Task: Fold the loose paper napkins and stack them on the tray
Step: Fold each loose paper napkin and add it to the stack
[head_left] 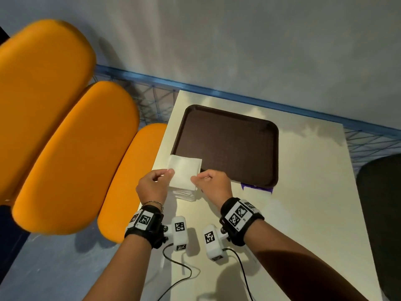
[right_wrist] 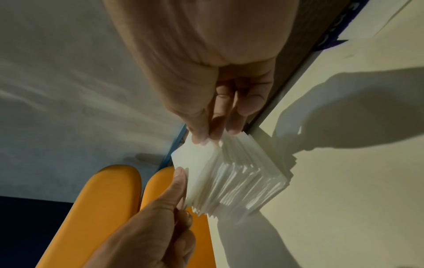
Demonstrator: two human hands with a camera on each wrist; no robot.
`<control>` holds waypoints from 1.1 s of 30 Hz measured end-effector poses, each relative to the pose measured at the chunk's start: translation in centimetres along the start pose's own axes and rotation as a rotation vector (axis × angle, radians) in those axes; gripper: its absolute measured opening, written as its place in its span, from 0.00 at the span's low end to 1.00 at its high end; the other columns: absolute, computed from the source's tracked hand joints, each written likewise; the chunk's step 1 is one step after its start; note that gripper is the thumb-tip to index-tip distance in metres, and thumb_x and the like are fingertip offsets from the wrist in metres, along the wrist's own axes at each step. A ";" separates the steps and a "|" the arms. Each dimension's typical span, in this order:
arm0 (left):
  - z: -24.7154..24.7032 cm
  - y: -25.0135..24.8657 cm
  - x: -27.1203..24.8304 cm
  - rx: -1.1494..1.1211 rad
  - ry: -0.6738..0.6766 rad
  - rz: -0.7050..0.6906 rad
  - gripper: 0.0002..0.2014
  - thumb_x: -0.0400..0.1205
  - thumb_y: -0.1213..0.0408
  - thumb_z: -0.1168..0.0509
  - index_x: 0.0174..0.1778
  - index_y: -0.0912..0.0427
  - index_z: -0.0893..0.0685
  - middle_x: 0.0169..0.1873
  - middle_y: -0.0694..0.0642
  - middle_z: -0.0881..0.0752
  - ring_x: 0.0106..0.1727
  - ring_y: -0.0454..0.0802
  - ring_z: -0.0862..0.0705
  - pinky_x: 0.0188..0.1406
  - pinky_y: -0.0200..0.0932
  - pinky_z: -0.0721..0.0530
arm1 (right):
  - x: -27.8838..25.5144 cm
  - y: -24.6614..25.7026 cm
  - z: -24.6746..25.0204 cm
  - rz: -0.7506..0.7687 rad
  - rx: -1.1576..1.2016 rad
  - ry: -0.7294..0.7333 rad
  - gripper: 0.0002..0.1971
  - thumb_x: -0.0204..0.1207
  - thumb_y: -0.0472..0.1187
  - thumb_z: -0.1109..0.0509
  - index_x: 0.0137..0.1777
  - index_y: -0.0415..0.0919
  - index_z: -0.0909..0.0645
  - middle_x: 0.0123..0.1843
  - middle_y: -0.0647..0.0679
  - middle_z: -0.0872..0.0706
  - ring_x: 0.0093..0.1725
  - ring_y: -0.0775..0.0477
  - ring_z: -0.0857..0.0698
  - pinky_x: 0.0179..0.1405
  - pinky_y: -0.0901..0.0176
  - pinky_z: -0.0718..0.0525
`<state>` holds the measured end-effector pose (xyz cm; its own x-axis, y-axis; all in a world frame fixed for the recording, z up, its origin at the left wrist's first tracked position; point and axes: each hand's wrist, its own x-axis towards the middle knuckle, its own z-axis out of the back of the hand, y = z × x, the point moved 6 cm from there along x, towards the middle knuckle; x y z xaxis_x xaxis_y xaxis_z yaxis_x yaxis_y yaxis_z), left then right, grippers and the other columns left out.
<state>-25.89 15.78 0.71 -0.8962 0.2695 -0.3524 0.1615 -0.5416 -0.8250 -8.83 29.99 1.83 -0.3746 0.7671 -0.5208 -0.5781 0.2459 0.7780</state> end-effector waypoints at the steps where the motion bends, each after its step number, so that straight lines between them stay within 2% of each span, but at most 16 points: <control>1: 0.1 0.0 0.0 0.016 -0.010 -0.001 0.13 0.76 0.46 0.20 0.49 0.49 0.05 0.43 0.46 0.08 0.50 0.50 0.11 0.50 0.44 0.16 | 0.0 0.0 0.1 0.004 0.007 -0.008 0.10 0.73 0.51 0.13 0.49 0.49 0.07 0.47 0.52 0.05 0.48 0.49 0.07 0.52 0.51 0.06; 4: 0.5 -0.1 -0.5 0.034 -0.044 -0.004 0.20 0.75 0.44 0.19 0.55 0.53 0.08 0.48 0.51 0.10 0.52 0.52 0.13 0.50 0.46 0.19 | -0.3 -0.7 1.6 0.001 0.007 -0.062 0.13 0.72 0.57 0.15 0.47 0.50 0.09 0.45 0.53 0.06 0.47 0.50 0.07 0.48 0.49 0.06; 6: 1.0 -0.3 -1.1 0.044 -0.080 -0.014 0.22 0.76 0.42 0.20 0.57 0.53 0.10 0.50 0.52 0.11 0.53 0.52 0.15 0.49 0.47 0.21 | -0.4 -2.2 4.1 0.021 -0.027 -0.143 0.14 0.71 0.59 0.16 0.46 0.51 0.11 0.44 0.56 0.06 0.47 0.50 0.07 0.52 0.44 0.06; 7: 1.4 -0.3 -1.5 0.043 -0.101 -0.031 0.22 0.76 0.41 0.21 0.57 0.53 0.10 0.50 0.53 0.11 0.53 0.53 0.15 0.49 0.48 0.21 | -0.5 -3.3 5.8 0.031 -0.096 -0.183 0.14 0.71 0.58 0.17 0.48 0.52 0.11 0.46 0.56 0.07 0.49 0.50 0.08 0.55 0.45 0.07; 9: 1.9 -0.7 -2.6 0.029 -0.132 -0.082 0.20 0.77 0.40 0.22 0.54 0.51 0.10 0.49 0.53 0.11 0.54 0.54 0.15 0.50 0.51 0.20 | -1.1 -5.9 10.0 0.040 -0.342 -0.242 0.17 0.73 0.54 0.17 0.60 0.52 0.13 0.57 0.52 0.08 0.58 0.48 0.10 0.61 0.51 0.12; 11: 2.0 -1.2 -4.1 0.026 -0.121 -0.147 0.16 0.79 0.41 0.23 0.51 0.49 0.11 0.47 0.52 0.12 0.53 0.53 0.15 0.51 0.54 0.16 | -1.6 -9.0 14.4 0.011 -0.569 -0.288 0.32 0.72 0.53 0.15 0.73 0.46 0.19 0.69 0.45 0.13 0.69 0.41 0.16 0.69 0.49 0.17; 13: 1.4 -1.8 -6.2 0.051 -0.079 -0.215 0.12 0.80 0.44 0.23 0.48 0.47 0.12 0.46 0.50 0.12 0.51 0.51 0.14 0.51 0.55 0.14 | -2.0 -12.0 17.9 -0.089 -0.736 -0.281 0.45 0.68 0.57 0.13 0.81 0.43 0.27 0.74 0.40 0.19 0.74 0.37 0.22 0.75 0.45 0.22; 16: -0.8 -2.7 -9.7 0.115 0.045 -0.302 0.08 0.80 0.48 0.22 0.46 0.46 0.12 0.43 0.45 0.12 0.46 0.46 0.14 0.44 0.47 0.15 | -2.3 -15.6 20.7 -0.256 -0.893 -0.192 0.57 0.63 0.63 0.11 0.86 0.40 0.37 0.77 0.38 0.25 0.77 0.35 0.24 0.76 0.44 0.21; 18: -3.0 -2.7 -12.1 0.153 0.151 -0.335 0.06 0.80 0.51 0.21 0.46 0.45 0.11 0.42 0.41 0.11 0.43 0.40 0.15 0.40 0.36 0.20 | -2.3 -16.9 21.4 -0.244 -0.899 -0.181 0.59 0.61 0.60 0.09 0.85 0.40 0.37 0.76 0.39 0.25 0.76 0.36 0.23 0.75 0.44 0.19; 22: -8.2 -1.5 -15.9 0.268 0.346 -0.317 0.06 0.78 0.54 0.19 0.45 0.43 0.11 0.39 0.41 0.10 0.38 0.33 0.15 0.36 0.24 0.24 | -1.8 -18.0 21.9 -0.188 -0.816 -0.142 0.52 0.58 0.59 0.08 0.79 0.44 0.30 0.72 0.43 0.19 0.73 0.37 0.21 0.73 0.45 0.19; 24: -11.1 -0.2 -17.4 0.379 0.478 -0.294 0.11 0.76 0.51 0.18 0.50 0.41 0.12 0.43 0.41 0.11 0.39 0.35 0.14 0.39 0.27 0.22 | -1.5 -18.4 22.2 -0.191 -0.807 -0.063 0.47 0.60 0.60 0.09 0.75 0.44 0.26 0.71 0.44 0.16 0.72 0.37 0.19 0.73 0.46 0.19; 26: -13.7 1.3 -18.7 0.495 0.586 -0.303 0.20 0.75 0.48 0.18 0.60 0.41 0.15 0.52 0.41 0.13 0.49 0.39 0.14 0.48 0.35 0.19 | -1.6 -18.6 22.5 -0.173 -0.786 0.008 0.41 0.63 0.58 0.10 0.73 0.43 0.19 0.71 0.45 0.14 0.71 0.39 0.16 0.72 0.50 0.19; 27: -14.9 2.0 -19.2 0.556 0.632 -0.304 0.25 0.74 0.47 0.18 0.66 0.42 0.17 0.57 0.42 0.15 0.55 0.42 0.15 0.53 0.38 0.19 | -1.7 -18.5 22.6 -0.139 -0.750 0.019 0.33 0.65 0.54 0.10 0.68 0.44 0.15 0.66 0.46 0.11 0.67 0.40 0.14 0.67 0.52 0.17; 29: -17.0 2.9 -20.3 0.648 0.703 -0.311 0.36 0.73 0.45 0.18 0.76 0.44 0.22 0.66 0.43 0.19 0.67 0.46 0.19 0.65 0.43 0.20 | -2.0 -18.4 23.0 -0.069 -0.632 0.021 0.15 0.67 0.46 0.11 0.48 0.48 0.13 0.51 0.51 0.09 0.53 0.43 0.11 0.54 0.52 0.12; 31: -18.5 3.2 -21.3 0.651 0.752 -0.305 0.41 0.73 0.44 0.18 0.81 0.45 0.26 0.70 0.43 0.22 0.71 0.47 0.23 0.73 0.46 0.23 | -2.6 -18.0 23.3 -0.002 -0.504 0.064 0.12 0.67 0.39 0.12 0.38 0.51 0.14 0.41 0.54 0.10 0.45 0.47 0.10 0.45 0.53 0.10; 33: -19.5 3.0 -22.1 0.570 0.767 -0.290 0.35 0.75 0.46 0.18 0.77 0.45 0.22 0.67 0.41 0.19 0.68 0.44 0.21 0.71 0.45 0.22 | -3.6 -16.6 23.8 0.068 -0.424 0.152 0.11 0.69 0.37 0.13 0.38 0.50 0.13 0.38 0.54 0.10 0.38 0.52 0.12 0.38 0.60 0.14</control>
<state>2.43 23.78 -2.59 -0.3277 0.7842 -0.5270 -0.4237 -0.6205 -0.6599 19.36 37.27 -0.88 -0.5056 0.6698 -0.5439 -0.7826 -0.0906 0.6159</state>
